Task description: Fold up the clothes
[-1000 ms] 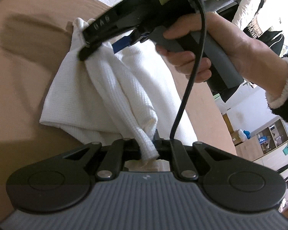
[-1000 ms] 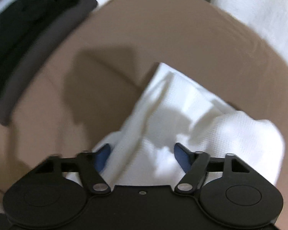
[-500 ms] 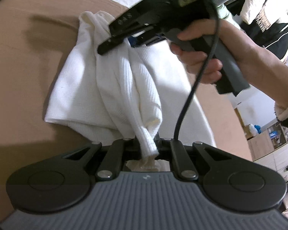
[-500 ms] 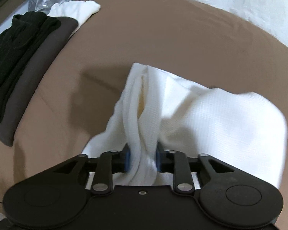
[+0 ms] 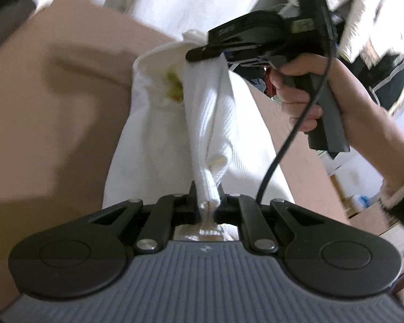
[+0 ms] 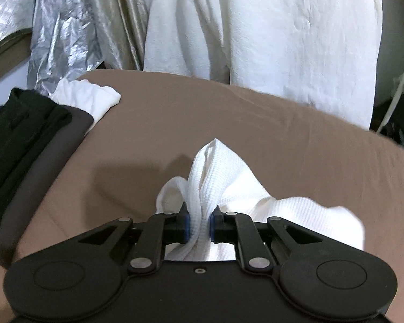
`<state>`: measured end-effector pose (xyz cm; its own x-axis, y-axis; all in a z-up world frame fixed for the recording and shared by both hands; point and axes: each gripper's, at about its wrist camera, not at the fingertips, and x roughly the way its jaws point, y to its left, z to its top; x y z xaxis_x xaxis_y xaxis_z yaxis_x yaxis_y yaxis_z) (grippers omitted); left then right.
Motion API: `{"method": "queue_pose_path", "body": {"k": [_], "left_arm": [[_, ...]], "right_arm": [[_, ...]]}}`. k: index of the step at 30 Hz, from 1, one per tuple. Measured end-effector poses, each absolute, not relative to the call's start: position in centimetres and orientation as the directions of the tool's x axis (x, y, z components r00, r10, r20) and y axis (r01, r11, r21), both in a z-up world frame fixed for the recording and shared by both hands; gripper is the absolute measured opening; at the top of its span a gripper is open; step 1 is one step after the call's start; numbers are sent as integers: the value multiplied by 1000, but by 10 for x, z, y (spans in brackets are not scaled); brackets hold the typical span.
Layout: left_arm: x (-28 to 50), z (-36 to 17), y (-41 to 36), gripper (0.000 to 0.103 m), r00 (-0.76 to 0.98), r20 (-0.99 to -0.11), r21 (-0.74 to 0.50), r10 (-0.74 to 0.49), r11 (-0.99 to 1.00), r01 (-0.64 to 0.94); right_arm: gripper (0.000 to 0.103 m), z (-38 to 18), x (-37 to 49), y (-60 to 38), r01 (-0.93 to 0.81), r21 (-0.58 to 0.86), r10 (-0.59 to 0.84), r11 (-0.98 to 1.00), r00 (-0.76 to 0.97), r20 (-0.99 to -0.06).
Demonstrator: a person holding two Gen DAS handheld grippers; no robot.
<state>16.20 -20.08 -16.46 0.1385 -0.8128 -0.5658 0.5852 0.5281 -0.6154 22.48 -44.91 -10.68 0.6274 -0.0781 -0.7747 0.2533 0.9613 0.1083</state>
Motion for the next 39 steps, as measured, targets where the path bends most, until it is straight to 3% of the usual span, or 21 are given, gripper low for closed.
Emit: {"method": "queue_pose_path", "body": {"k": [3,4,6,13,16,18,22,26,28,30,32,33,34,35,36,39], "left_arm": [[169,-185,-192,8,94,-608,-656,-789,565,501],[173,-194,-191,8,79,-641,-649,-763,595,474],[181,-205,-189,9,68,-656,-661,-752,615,429],[167,-189,-186,9,132,-674,-584,-727,633,507],[170,-192,-182,14,108,-728,-569,-677,685,455],[175,-198,-170,25,93,-743,-584,-662,711,393],[178,-181,-152,25,171,-722,-586,-670,725,362],[166,-136,-152,34,349,-595,-517,-724,677,524],[165,-124,-161,36,349,-512,-551,-785,612,568],[172,-127,-186,38,275,-488,-581,-829,543,606],[188,-142,-219,38,190,-552,-589,-812,541,601],[192,-157,-234,38,196,-635,-550,-747,616,564],[197,-172,-247,33,197,-711,-504,-675,684,527],[198,-184,-247,8,216,-763,-446,-609,739,505],[198,-193,-244,5,228,-770,-432,-596,750,501],[206,-192,-224,6,193,-749,-519,-634,742,424]], "right_arm": [[18,-140,265,-431,230,152,-3,961,561,-828],[27,-149,271,-429,225,169,21,959,544,-839],[33,-159,277,-426,198,207,71,958,536,-841],[41,-128,239,-475,242,438,145,866,717,-682],[53,-115,211,-497,266,447,113,854,744,-658],[53,-115,188,-511,306,396,45,866,741,-670],[53,-125,147,-536,371,367,-19,853,724,-689],[53,-141,123,-538,347,407,29,845,730,-683],[53,-147,121,-533,310,394,50,865,728,-684],[53,-148,118,-525,257,379,77,889,732,-677],[53,-146,119,-514,200,350,98,915,732,-675],[55,-147,123,-507,169,332,108,928,730,-675],[61,-151,126,-502,150,318,114,936,725,-679],[65,-156,128,-497,131,303,119,944,720,-683],[66,-164,128,-496,121,283,119,951,702,-702],[66,-181,121,-492,98,205,91,974,658,-747]]}}
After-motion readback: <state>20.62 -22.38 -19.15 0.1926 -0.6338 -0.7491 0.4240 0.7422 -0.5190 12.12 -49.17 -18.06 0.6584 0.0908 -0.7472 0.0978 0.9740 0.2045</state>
